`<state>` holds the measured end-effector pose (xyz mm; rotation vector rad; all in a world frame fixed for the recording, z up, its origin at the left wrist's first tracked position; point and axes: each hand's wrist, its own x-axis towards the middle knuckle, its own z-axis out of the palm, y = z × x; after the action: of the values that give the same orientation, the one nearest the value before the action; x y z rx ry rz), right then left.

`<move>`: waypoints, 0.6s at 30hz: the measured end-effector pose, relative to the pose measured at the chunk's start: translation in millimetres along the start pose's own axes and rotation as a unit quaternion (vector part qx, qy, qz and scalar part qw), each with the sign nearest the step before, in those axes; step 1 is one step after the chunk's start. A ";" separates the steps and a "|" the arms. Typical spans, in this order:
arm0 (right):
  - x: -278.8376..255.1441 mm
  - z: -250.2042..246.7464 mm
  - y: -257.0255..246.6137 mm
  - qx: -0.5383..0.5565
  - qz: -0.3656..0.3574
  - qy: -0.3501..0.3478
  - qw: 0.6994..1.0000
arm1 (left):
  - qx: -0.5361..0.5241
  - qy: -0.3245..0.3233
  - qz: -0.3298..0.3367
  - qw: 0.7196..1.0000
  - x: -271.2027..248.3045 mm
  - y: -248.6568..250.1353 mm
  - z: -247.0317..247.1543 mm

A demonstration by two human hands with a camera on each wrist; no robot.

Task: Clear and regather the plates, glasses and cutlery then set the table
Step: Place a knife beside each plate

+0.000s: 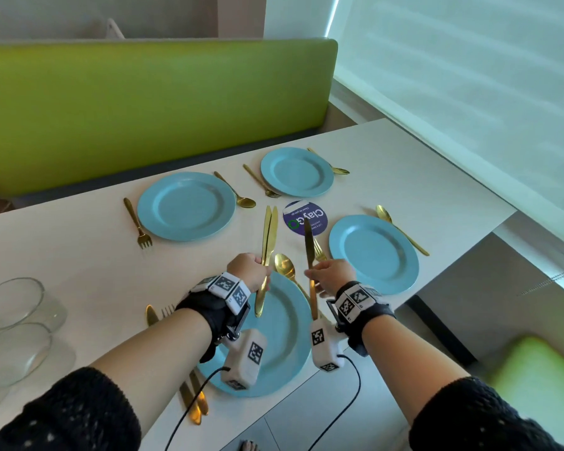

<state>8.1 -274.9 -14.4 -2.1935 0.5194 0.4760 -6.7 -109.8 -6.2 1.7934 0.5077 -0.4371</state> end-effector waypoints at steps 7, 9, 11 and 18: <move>19.5 -16.3 17.6 -0.208 0.004 0.070 0.976 | 0.011 0.014 -0.003 1.000 17.9 15.8 8.4; 20.4 -13.2 19.2 -0.241 0.004 0.071 0.968 | 0.013 0.015 -0.002 1.000 21.0 17.8 12.2; 24.0 -8.9 22.6 -0.274 -0.004 0.071 0.959 | 0.006 0.018 -0.003 1.000 23.2 19.1 14.9; 33.4 3.0 33.2 -0.318 -0.035 0.078 0.944 | 0.013 0.022 0.000 1.000 29.0 18.1 16.3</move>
<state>18.8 -298.7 -53.7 -2.8786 0.4030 0.4781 26.9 -126.5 -11.6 1.8317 0.5340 -0.4073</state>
